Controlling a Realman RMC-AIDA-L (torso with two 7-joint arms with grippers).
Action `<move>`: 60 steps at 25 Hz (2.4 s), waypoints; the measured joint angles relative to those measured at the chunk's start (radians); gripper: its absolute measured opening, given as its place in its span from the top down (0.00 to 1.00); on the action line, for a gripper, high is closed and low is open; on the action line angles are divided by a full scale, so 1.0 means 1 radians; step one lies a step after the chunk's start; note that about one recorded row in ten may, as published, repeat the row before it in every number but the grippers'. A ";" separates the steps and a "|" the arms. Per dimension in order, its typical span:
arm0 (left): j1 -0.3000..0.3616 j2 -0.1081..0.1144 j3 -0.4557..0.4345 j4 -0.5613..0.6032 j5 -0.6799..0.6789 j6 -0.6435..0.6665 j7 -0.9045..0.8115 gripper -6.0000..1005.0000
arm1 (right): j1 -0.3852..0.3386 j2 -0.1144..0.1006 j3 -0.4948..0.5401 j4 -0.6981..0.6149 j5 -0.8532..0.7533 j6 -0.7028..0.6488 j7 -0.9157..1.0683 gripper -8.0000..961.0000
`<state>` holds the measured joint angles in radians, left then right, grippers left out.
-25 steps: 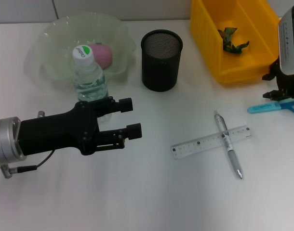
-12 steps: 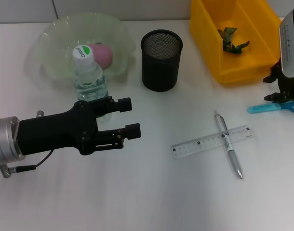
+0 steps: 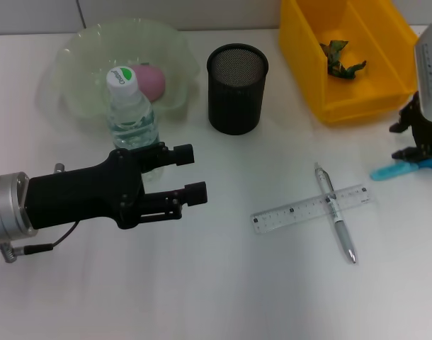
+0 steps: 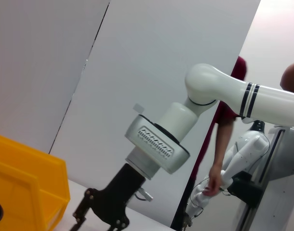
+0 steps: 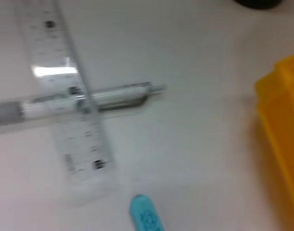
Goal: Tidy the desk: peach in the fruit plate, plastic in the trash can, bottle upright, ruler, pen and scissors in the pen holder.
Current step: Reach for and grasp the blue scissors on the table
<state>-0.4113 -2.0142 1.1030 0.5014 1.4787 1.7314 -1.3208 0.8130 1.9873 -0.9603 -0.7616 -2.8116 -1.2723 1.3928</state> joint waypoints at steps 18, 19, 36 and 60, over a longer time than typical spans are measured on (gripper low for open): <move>-0.021 0.002 0.006 0.000 0.000 0.002 0.002 0.22 | -0.054 -0.024 0.039 -0.211 0.085 -0.372 -0.101 0.51; -0.023 0.000 0.006 0.001 0.000 0.004 0.001 0.22 | -0.046 -0.024 0.039 -0.198 0.078 -0.372 -0.110 0.51; -0.023 -0.008 0.000 -0.006 0.000 0.004 -0.002 0.22 | 0.045 -0.013 -0.050 0.013 0.020 -0.196 -0.150 0.51; -0.023 -0.018 0.000 0.000 0.000 -0.001 -0.017 0.22 | 0.108 -0.014 -0.065 0.116 -0.068 -0.119 -0.142 0.57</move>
<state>-0.4340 -2.0320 1.1029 0.5017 1.4787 1.7302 -1.3378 0.9210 1.9736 -1.0258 -0.6456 -2.8800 -1.3916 1.2506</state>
